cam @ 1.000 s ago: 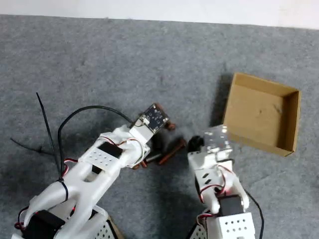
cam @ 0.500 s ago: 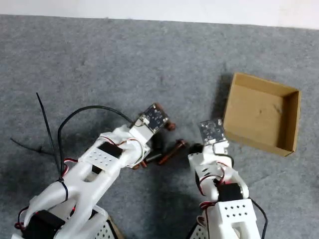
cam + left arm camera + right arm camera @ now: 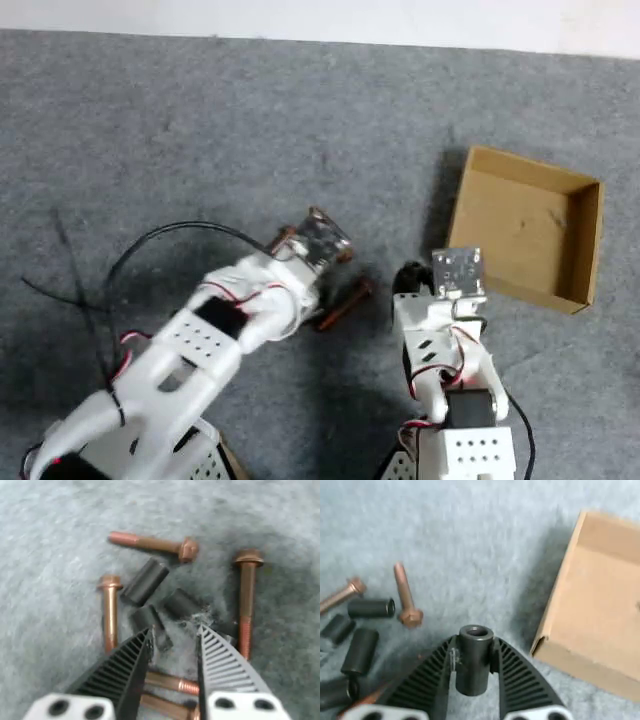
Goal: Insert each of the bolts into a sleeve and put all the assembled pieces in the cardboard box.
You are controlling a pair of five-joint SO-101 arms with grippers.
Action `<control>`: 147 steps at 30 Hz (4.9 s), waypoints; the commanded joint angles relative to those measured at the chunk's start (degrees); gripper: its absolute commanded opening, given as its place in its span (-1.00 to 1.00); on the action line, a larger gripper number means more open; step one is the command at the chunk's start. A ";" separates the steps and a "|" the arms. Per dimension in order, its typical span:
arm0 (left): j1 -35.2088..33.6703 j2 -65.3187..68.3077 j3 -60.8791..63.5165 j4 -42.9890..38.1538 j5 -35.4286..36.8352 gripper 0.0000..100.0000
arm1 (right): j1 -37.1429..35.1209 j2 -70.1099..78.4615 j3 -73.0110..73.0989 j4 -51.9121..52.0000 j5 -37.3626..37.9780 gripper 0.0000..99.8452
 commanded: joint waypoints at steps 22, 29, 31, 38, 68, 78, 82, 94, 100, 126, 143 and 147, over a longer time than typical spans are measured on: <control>8.92 48.31 -43.30 12.84 -4.22 -0.59 | 3.82 -8.22 1.10 2.68 -0.62 -0.99; 8.92 53.76 -50.86 20.57 -4.22 -0.59 | 3.82 -8.22 1.19 2.68 -0.62 -0.99; 8.92 54.64 -52.00 21.89 -4.22 -0.59 | 3.82 -8.22 1.19 2.68 -0.62 -0.99; 9.54 55.52 -52.62 24.97 -7.21 -0.61 | 3.82 -8.22 1.27 2.68 -0.62 -0.99; 1.80 9.01 -5.32 -6.95 -7.91 -0.99 | 3.65 -8.22 1.54 0.31 -0.53 -0.99; -3.21 0.75 -1.98 -10.29 2.55 -0.99 | 3.38 -8.22 1.89 -3.12 -0.53 -0.99; -5.67 -4.97 0.40 -10.55 7.91 -0.99 | 0.22 -8.22 4.88 -6.81 -0.53 -0.99; -5.76 -30.64 12.70 -10.55 9.58 -0.99 | -6.02 -8.22 7.60 -15.96 -0.35 -0.99; -5.58 -41.71 18.95 -12.48 9.85 -0.99 | -12.09 -7.60 9.27 -16.66 -0.44 -0.99; -5.93 -69.49 31.87 -25.41 50.46 -0.99 | -25.80 -7.60 9.27 -16.57 9.67 -0.99; 1.89 -69.14 33.36 -28.31 51.08 -0.99 | -25.80 -8.13 9.27 -16.57 10.02 -0.99; 3.21 -69.14 33.36 -27.52 50.99 -0.99 | -25.80 -8.13 9.27 -16.57 10.02 -0.99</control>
